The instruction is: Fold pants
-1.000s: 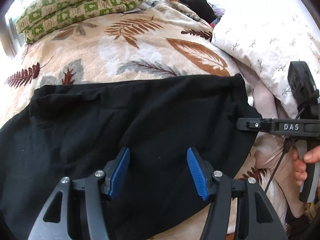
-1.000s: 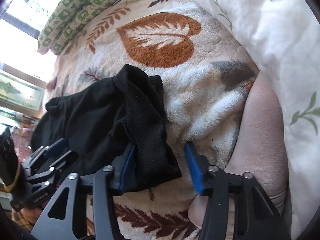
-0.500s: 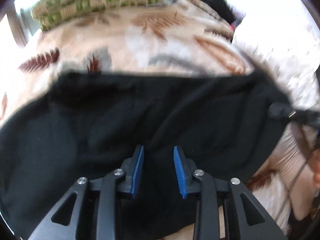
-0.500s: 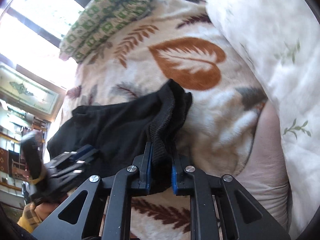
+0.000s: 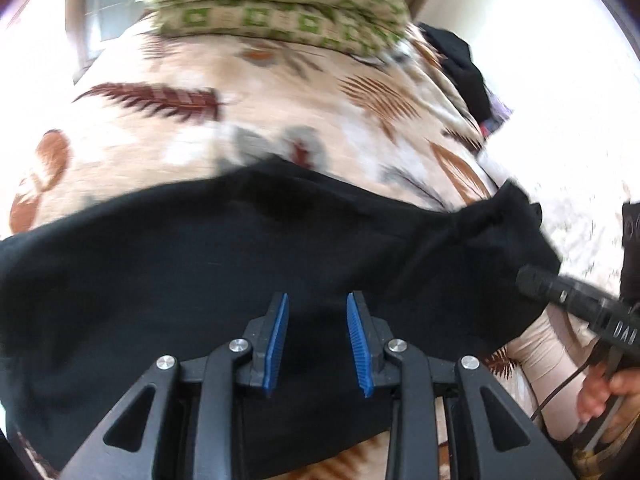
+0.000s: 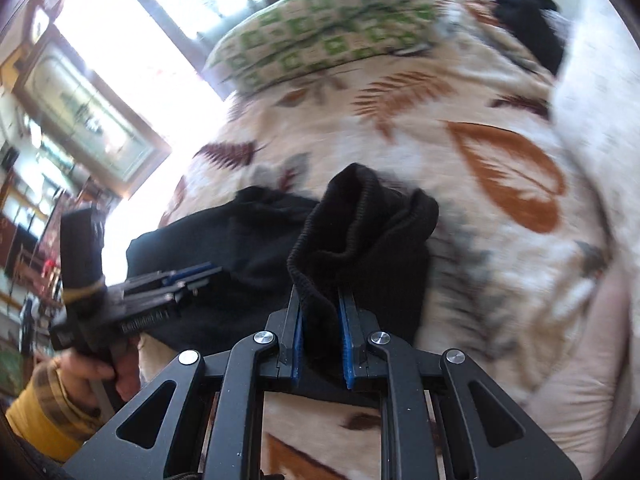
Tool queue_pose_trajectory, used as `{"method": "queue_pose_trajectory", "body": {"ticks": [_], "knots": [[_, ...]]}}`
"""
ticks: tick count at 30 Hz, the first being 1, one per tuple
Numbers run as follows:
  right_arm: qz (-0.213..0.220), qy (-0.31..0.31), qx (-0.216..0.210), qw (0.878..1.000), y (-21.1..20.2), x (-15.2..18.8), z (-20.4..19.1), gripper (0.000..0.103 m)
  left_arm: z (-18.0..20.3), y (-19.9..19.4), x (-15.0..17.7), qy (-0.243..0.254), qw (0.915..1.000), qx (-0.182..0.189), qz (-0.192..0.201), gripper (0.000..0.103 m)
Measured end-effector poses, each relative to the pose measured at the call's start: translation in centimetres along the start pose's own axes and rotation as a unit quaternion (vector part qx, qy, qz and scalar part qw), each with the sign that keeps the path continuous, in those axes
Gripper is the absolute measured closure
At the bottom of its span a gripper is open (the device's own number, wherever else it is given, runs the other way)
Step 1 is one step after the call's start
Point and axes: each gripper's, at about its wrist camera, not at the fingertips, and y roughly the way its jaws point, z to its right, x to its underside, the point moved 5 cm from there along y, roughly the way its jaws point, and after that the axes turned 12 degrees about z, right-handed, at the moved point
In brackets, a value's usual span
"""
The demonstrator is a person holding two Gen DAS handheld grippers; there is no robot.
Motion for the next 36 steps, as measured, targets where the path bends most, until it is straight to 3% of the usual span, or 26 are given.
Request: {"method": "queue_pose_trajectory", "body": {"ticks": [6,11,15,16,19,21,26,28,30,33,36], "knots": [[-0.022,-0.03,-0.063,0.997,5.2,0.8,-6.4,0.089,-3.9,-1.2,-1.3,-0.04,0.9991,-0.003,0.012,0.07],[-0.085,-0.03,-0.048,0.995,10.9,4.5,-7.5,0.083,-5.0,-0.9,-0.5,-0.051,0.9987,-0.003,0.003,0.07],[-0.07,0.014,-0.095,0.993,9.0,4.0,-7.1,0.049,-4.5,-0.7,-0.2,-0.051,0.9987,0.007,0.002,0.07],[-0.063,0.015,-0.1,0.993,7.8,4.0,-7.0,0.049,-4.2,-0.7,-0.3,-0.049,0.9987,0.01,0.002,0.07],[-0.048,-0.005,-0.081,0.996,4.8,3.8,-6.0,0.049,-2.3,-0.7,-0.7,-0.034,0.999,0.028,0.005,0.07],[-0.038,-0.025,-0.043,0.998,3.3,4.0,-4.9,0.049,-0.6,-0.3,-1.1,-0.017,0.999,0.041,0.002,0.07],[-0.024,-0.019,0.021,0.999,2.8,5.3,-2.0,0.054,3.3,1.6,-1.8,0.021,0.9982,0.054,-0.014,0.07],[-0.032,-0.016,0.033,0.999,3.4,6.1,-1.3,0.054,4.1,3.2,-1.2,0.044,0.9977,0.038,-0.036,0.07],[-0.043,-0.027,0.037,0.998,4.4,7.6,-1.1,0.053,3.4,5.0,-0.2,0.061,0.9964,-0.005,-0.059,0.07],[-0.025,-0.075,0.048,0.996,4.2,8.2,-1.8,0.052,1.8,5.5,-0.3,0.017,0.9982,0.014,-0.055,0.069],[-0.034,-0.048,0.032,0.998,3.8,7.4,-1.5,0.052,1.5,4.6,-0.6,0.004,0.9982,0.025,-0.054,0.069]]}}
